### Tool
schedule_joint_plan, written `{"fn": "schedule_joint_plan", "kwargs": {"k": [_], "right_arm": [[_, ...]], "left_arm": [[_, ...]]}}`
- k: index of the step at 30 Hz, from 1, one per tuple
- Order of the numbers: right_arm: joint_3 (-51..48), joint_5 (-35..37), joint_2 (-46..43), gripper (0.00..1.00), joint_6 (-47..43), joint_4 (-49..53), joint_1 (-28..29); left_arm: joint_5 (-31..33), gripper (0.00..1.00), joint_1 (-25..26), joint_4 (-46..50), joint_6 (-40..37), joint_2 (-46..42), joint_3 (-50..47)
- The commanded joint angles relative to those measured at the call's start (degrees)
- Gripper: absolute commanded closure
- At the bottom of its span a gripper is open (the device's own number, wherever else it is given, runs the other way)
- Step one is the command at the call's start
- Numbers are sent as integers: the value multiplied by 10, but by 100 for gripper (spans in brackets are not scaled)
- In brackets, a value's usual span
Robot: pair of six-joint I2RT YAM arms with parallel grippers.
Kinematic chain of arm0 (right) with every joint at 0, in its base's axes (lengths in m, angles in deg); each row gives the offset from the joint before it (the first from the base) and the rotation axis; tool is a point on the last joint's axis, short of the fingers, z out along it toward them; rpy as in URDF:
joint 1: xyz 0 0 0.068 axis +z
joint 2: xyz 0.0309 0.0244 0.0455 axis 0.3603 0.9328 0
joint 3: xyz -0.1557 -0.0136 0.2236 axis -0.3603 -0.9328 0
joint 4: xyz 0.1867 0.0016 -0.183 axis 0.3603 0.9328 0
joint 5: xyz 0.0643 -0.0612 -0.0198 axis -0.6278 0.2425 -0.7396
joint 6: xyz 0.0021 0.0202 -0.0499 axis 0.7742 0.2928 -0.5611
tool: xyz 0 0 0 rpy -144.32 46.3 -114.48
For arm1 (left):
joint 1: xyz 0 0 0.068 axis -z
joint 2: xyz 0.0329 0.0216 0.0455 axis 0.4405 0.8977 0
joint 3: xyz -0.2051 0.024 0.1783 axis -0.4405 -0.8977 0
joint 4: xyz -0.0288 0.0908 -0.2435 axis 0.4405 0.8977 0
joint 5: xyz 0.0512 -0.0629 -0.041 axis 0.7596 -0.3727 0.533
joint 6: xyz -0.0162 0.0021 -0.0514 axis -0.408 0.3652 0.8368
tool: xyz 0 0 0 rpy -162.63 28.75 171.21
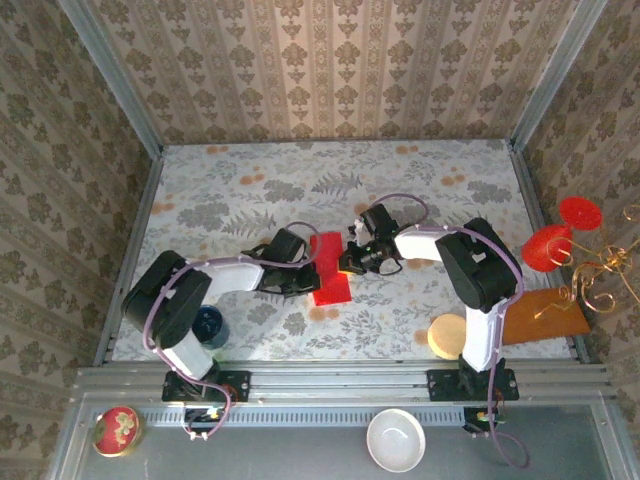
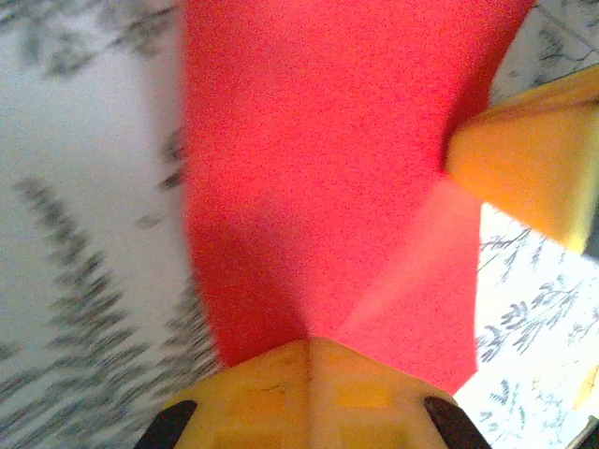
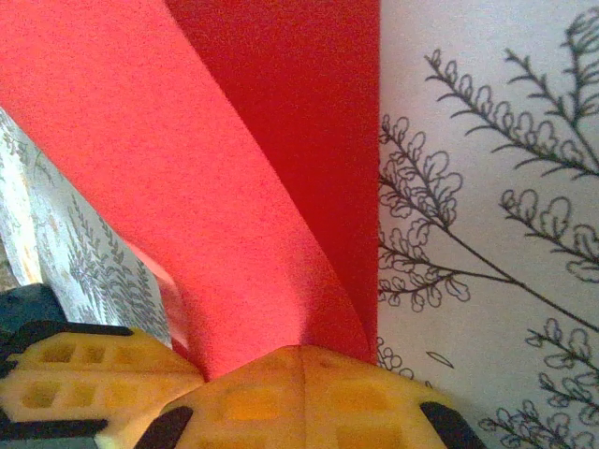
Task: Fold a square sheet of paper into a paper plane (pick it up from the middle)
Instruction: First fold the square sheet of paper in half at the center of the table.
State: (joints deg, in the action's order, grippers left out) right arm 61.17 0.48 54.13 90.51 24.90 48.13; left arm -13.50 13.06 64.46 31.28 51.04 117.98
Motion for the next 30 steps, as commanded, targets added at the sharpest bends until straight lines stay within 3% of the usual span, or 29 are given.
{"fn": "schedule_joint_plan", "kwargs": {"k": [1,8,16,26,30], "right_arm": [[-57,190,84,93,-4,162,-4],[-61,180,83,93,0,155,-4],[-65,173,83,93,5,148,-4],[-65,178,88,94,0,151,-5],[-64,182,89,94,0,151,-5]], "left_arm": [[31,100,-20,101,6,-36,-43],[9,99,-6,73,37,-84,-2],[-40,99,32,26,60,7,44],[-64,99,3,13,68,3,-52],[-60,99,-15,67,56,-36,-83]]}}
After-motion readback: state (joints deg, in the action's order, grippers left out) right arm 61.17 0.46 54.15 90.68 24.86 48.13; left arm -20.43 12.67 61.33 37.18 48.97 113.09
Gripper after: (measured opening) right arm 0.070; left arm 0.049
